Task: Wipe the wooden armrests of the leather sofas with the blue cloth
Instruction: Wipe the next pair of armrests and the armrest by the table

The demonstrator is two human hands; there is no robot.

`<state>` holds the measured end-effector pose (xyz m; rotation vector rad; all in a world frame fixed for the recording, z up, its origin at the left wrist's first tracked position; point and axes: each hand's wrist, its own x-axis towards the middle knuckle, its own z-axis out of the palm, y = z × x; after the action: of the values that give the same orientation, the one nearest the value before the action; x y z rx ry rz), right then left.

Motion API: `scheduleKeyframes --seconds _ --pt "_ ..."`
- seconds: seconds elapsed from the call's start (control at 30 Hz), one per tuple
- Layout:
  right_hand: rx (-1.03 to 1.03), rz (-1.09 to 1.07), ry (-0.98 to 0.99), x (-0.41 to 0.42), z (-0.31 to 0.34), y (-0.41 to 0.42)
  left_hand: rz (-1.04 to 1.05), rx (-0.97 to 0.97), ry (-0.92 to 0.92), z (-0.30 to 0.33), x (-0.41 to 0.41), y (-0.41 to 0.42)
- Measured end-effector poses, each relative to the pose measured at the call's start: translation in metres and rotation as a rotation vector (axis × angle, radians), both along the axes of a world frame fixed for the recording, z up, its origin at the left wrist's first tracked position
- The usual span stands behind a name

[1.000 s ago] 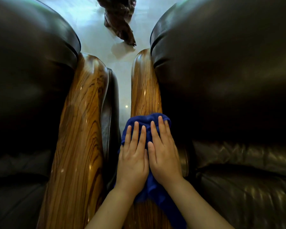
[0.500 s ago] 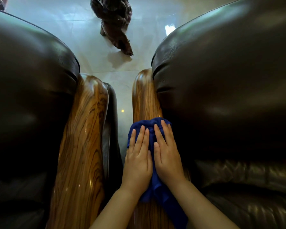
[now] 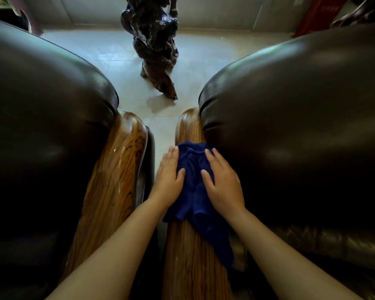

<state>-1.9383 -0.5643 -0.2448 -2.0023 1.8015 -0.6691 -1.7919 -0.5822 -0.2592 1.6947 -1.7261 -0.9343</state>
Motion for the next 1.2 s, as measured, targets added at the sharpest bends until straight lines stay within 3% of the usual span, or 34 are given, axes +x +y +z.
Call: scheduleKeyframes --seconds 0.1,0.17,0.27,0.43,0.53,0.63,0.8,0.97,1.2 --pt "-0.117 -0.011 0.042 -0.021 0.011 0.010 0.135 -0.240 -0.046 0.008 0.017 0.014" --pt "-0.042 0.078 0.094 -0.022 0.012 0.009 0.050 -0.167 -0.105 0.009 0.012 0.019" --pt "0.109 0.119 0.017 -0.012 0.009 0.000 -0.015 0.004 -0.060 0.005 -0.002 0.019" --pt "0.166 0.092 -0.035 -0.009 0.001 0.005 0.104 -0.019 0.059 0.000 0.000 0.031" --pt "0.165 0.079 0.006 -0.013 0.006 0.019 0.112 -0.037 0.004 0.006 0.006 0.052" --pt "0.154 0.138 0.128 -0.010 0.011 0.043 0.040 -0.022 -0.167 0.020 0.012 0.068" --pt "0.384 0.325 0.129 -0.020 0.056 0.053 -0.244 0.137 -0.429 0.072 0.024 0.075" --pt "0.489 0.370 -0.037 -0.049 0.124 0.057 -0.288 0.131 -0.335 0.140 0.026 0.086" --pt "0.362 0.283 -0.194 -0.080 0.238 0.080 -0.226 0.016 -0.255 0.261 0.004 0.103"
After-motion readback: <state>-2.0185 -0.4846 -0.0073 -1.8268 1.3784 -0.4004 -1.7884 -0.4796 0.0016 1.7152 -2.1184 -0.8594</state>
